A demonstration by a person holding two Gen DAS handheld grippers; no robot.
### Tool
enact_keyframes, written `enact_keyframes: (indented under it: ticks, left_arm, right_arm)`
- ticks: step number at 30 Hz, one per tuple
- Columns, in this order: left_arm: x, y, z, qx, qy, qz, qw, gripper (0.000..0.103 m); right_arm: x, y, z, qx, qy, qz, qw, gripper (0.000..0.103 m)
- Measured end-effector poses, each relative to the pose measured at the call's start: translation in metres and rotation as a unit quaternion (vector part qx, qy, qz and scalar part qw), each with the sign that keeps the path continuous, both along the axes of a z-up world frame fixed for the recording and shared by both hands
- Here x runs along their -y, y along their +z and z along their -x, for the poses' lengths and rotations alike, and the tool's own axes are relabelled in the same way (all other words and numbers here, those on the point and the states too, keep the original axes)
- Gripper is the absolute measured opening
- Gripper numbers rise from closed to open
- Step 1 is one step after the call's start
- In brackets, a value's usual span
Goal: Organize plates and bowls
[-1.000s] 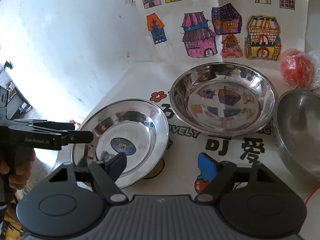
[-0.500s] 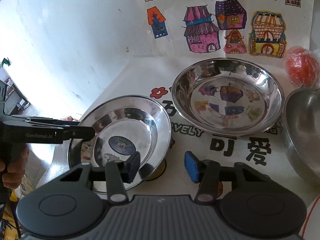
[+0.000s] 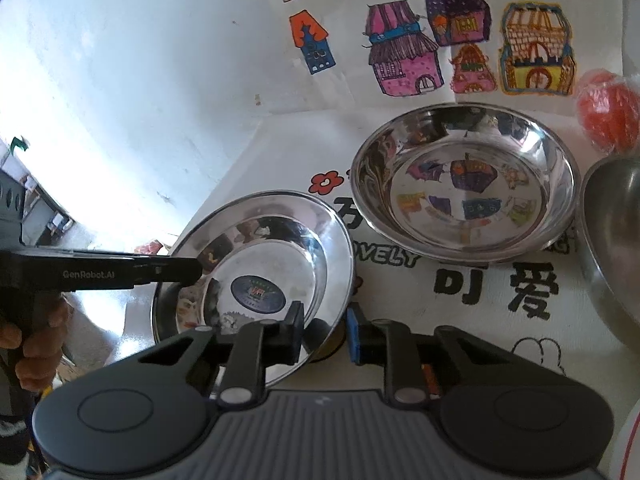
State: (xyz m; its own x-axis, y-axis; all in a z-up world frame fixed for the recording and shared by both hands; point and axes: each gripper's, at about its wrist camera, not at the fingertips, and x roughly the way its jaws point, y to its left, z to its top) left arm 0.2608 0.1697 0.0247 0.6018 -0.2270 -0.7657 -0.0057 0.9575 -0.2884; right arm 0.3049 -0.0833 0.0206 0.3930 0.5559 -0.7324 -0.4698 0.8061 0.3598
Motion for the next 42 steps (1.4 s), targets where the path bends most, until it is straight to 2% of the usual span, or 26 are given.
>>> enact_keyframes:
  ticks: [7, 14, 22, 32, 37, 42]
  left_arm:
    - [0.000, 0.004, 0.002, -0.007, 0.017, 0.011, 0.9998, 0.016]
    - [0.009, 0.014, 0.000, -0.004, 0.014, 0.018, 0.9997, 0.015]
    - [0.029, 0.039, -0.006, 0.016, -0.004, 0.021, 0.9996, 0.015]
    - [0.072, 0.074, -0.049, 0.039, -0.029, 0.017, 0.9986, 0.016]
    - [0.091, 0.080, -0.073, 0.041, -0.037, 0.014, 0.9984, 0.016]
    - [0.103, 0.075, -0.096, 0.030, -0.038, 0.013, 0.9987, 0.017]
  right_arm:
    - [0.008, 0.003, 0.000, -0.017, -0.012, -0.015, 1.000, 0.019]
    - [0.022, 0.014, 0.003, -0.015, -0.027, -0.025, 0.999, 0.018]
    - [0.048, 0.044, 0.001, 0.003, -0.046, -0.028, 0.999, 0.018]
    - [0.075, 0.083, -0.027, 0.040, -0.084, 0.007, 0.996, 0.019]
    - [0.087, 0.088, -0.044, 0.045, -0.092, 0.024, 0.994, 0.019]
    - [0.088, 0.083, -0.063, 0.040, -0.090, 0.042, 0.994, 0.019]
